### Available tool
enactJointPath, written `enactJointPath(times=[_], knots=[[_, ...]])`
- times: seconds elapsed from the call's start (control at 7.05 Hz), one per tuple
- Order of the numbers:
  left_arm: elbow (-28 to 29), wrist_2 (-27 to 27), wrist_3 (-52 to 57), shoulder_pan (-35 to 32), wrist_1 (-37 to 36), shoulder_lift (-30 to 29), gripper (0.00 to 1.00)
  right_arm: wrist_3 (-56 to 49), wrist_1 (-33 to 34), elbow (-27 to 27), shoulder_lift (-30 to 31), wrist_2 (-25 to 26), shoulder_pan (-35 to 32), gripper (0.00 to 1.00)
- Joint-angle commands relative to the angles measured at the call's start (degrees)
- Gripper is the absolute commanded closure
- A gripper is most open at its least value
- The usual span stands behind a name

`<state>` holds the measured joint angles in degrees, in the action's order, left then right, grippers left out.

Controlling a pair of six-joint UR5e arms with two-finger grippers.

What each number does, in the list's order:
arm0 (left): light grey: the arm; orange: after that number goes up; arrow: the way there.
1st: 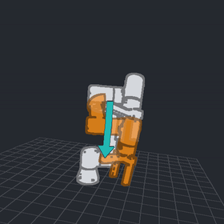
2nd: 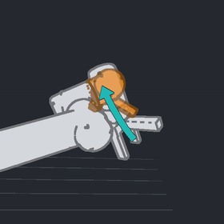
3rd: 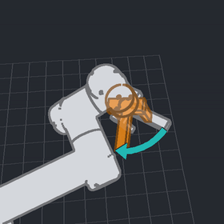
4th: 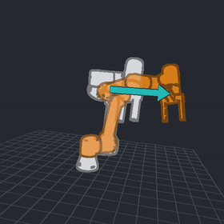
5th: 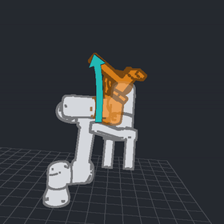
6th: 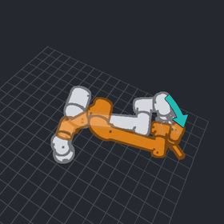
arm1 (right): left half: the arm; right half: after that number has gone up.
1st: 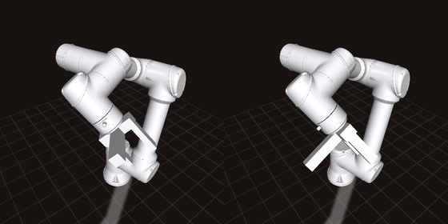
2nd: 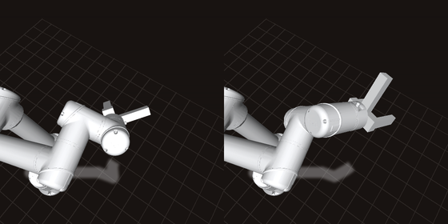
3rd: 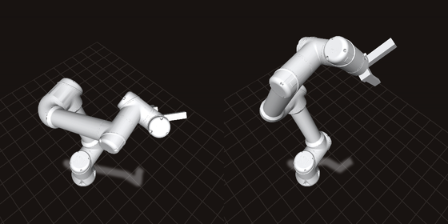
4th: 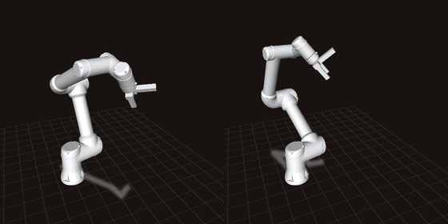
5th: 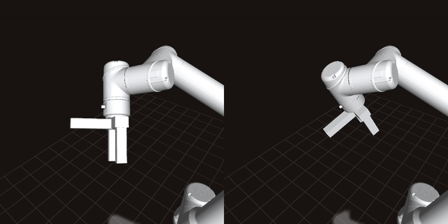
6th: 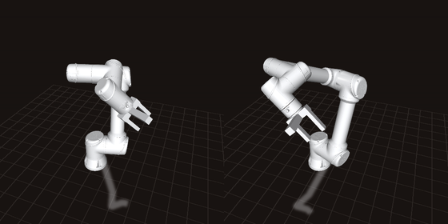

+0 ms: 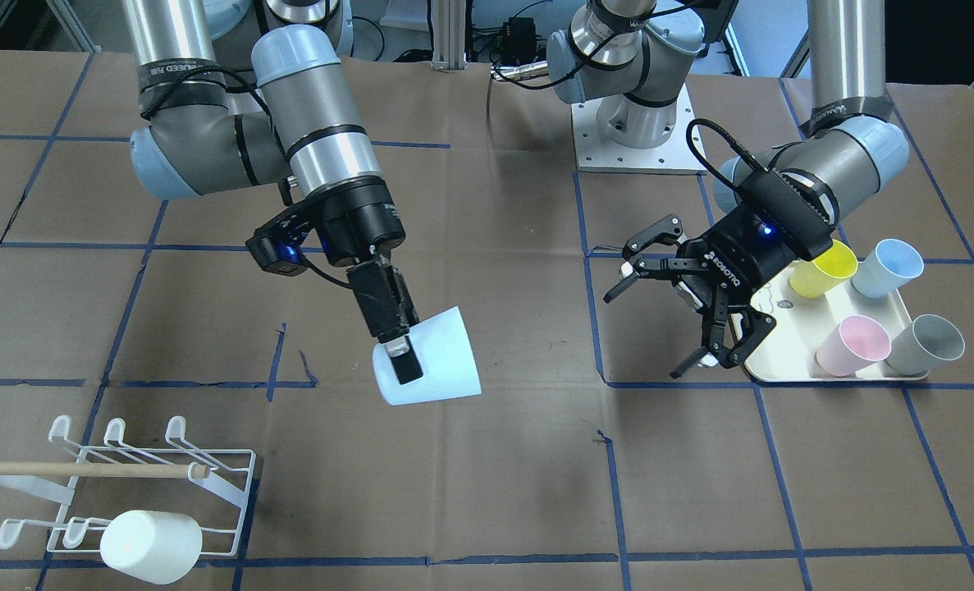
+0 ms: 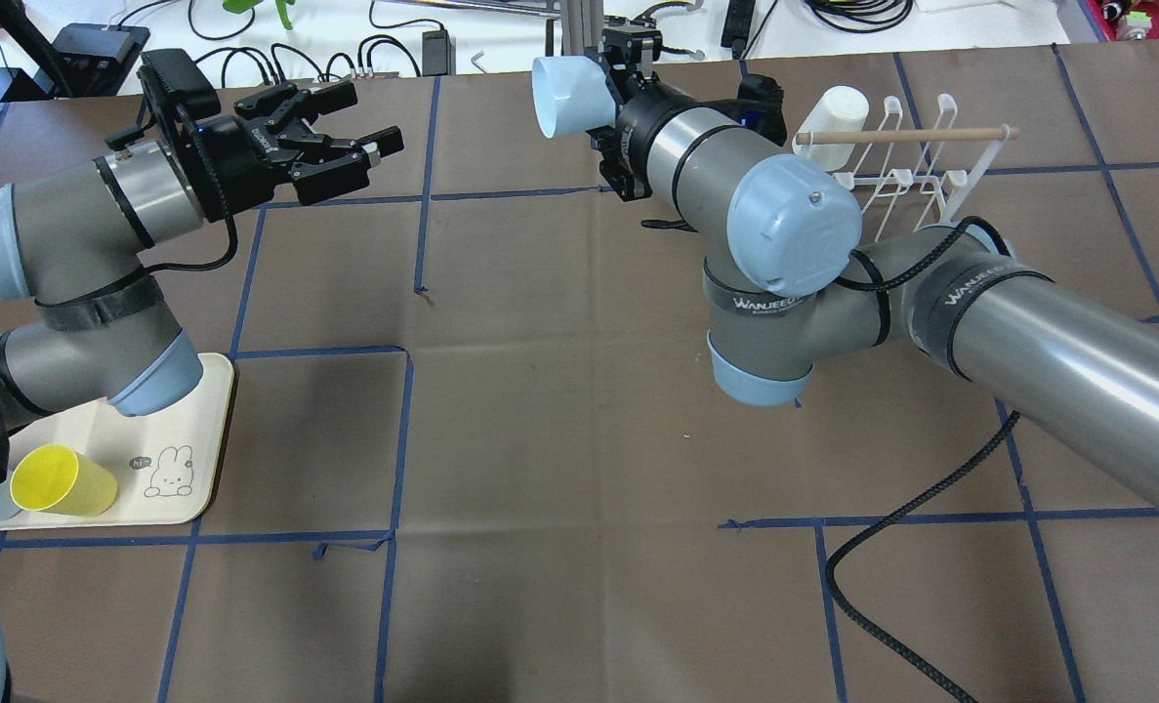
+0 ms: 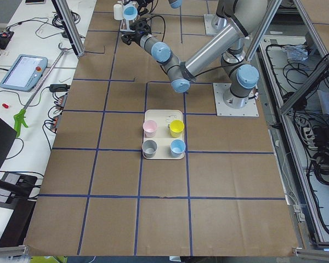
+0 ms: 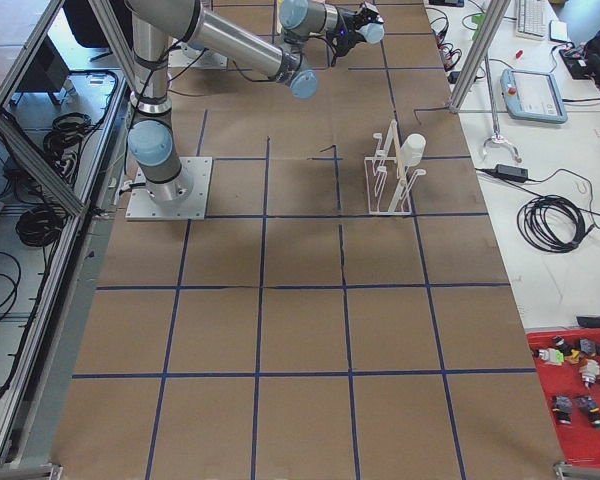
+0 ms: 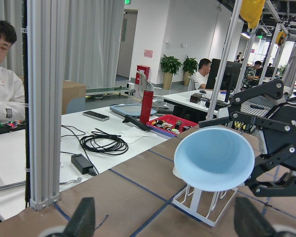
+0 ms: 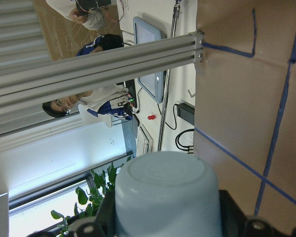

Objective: Transfer IKEA cup to right arm and place on rack

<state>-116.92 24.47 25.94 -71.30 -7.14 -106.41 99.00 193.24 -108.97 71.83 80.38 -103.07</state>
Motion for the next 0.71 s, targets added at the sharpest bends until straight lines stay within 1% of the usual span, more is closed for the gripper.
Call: enactJointPath(times=[0.0, 0.14, 0.28, 0.43, 0.57], knots=[[4.8, 14.4, 0.2, -0.6, 4.6, -1.4, 0.02, -17.7, 0.0, 0.0, 0.3, 0.1, 5.9, 0.78], [7.9, 20.4, 0.2, -1.2, 9.3, -2.6, 0.01, -28.8, 0.0, -0.1, 0.5, 0.0, 8.7, 0.79], [11.9, 30.7, 0.2, -3.6, 16.5, -2.8, 0.01, -39.5, 0.0, -0.1, 0.5, 0.2, 10.4, 0.81], [16.9, 44.2, 0.1, -7.4, 26.6, -3.0, 0.01, -48.6, 0.0, -0.1, 0.5, 1.0, 11.8, 0.82], [22.1, 56.0, -0.5, -11.9, 37.0, -3.0, 0.01, -60.4, -0.1, -0.1, 0.5, 3.1, 13.8, 0.82]])
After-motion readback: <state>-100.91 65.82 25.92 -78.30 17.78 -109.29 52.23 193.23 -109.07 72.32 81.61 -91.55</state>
